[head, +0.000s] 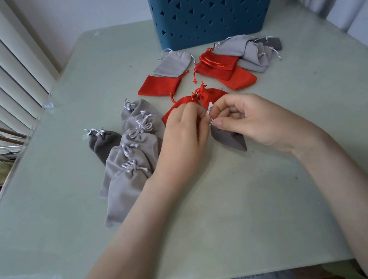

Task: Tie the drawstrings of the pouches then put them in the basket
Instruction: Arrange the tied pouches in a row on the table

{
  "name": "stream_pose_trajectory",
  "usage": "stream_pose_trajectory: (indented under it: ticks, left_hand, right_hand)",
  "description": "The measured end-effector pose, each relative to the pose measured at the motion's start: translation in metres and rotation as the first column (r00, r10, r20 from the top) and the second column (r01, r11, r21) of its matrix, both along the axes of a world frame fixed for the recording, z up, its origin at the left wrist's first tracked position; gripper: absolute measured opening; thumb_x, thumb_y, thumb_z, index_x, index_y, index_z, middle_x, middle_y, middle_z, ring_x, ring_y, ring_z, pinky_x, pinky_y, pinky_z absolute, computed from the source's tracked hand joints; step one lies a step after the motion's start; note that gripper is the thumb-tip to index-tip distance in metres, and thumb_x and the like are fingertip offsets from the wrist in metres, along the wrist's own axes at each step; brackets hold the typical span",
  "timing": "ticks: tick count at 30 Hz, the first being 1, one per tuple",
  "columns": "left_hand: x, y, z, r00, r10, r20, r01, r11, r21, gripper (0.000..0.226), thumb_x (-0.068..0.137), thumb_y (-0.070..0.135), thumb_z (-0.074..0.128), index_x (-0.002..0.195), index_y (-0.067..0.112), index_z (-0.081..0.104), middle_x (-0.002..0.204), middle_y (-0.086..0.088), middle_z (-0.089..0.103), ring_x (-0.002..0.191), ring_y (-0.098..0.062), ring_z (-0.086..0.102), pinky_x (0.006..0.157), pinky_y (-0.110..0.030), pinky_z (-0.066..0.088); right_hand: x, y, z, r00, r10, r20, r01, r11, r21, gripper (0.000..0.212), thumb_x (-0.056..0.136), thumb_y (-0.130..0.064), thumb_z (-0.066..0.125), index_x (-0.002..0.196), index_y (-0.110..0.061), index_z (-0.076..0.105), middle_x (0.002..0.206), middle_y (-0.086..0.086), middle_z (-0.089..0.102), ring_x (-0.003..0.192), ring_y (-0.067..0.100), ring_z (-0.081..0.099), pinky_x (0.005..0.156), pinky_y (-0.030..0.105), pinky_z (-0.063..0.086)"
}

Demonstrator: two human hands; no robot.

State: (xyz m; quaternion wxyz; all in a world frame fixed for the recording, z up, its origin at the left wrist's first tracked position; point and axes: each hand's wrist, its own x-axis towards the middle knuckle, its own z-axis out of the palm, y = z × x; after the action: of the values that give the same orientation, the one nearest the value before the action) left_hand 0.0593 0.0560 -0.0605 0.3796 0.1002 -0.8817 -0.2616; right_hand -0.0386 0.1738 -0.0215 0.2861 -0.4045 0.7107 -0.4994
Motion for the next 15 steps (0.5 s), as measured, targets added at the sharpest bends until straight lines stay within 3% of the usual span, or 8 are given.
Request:
stream_pose_trajectory:
  ticks: [4,9,15]
  left_hand:
    - [0.0019,-0.0017,0.0015,0.999,0.009,-0.04,-0.014,0.993,-0.114,0.006,0.088,0.0,0.054,0.082,0.0,0.053,0.078,-0.007,0.05,0.075,-0.016,0.038,0.068,-0.026,0.031]
    - [0.0055,-0.0047,0.0051,0.997,-0.01,-0.073,0.001,0.992,-0.125,0.005,0.09,0.0,0.052,0.086,0.002,0.054,0.084,0.003,0.042,0.077,-0.016,0.038,0.071,-0.023,0.029]
    - [0.0081,-0.0013,0.0055,0.986,-0.073,-0.147,0.055,0.991,-0.121,0.004,0.093,0.007,0.049,0.09,0.008,0.052,0.084,-0.003,0.052,0.079,-0.014,0.041,0.073,-0.024,0.032]
  right_hand:
    - [0.002,-0.0003,0.0017,0.987,-0.014,0.163,0.031,0.994,-0.104,0.022,0.095,-0.002,0.049,0.088,-0.016,0.065,0.079,-0.005,0.067,0.073,-0.001,0.06,0.068,0.011,0.046]
    - [0.0046,-0.0022,0.0011,0.922,0.034,0.386,0.041,0.982,-0.184,0.021,0.095,-0.003,0.046,0.089,-0.013,0.064,0.072,-0.008,0.069,0.065,0.0,0.061,0.059,0.012,0.046]
    - [0.0052,-0.0068,-0.0032,0.975,-0.014,0.221,0.066,0.971,-0.229,0.027,0.092,0.004,0.05,0.081,-0.018,0.062,0.068,-0.009,0.066,0.065,0.005,0.057,0.061,0.017,0.042]
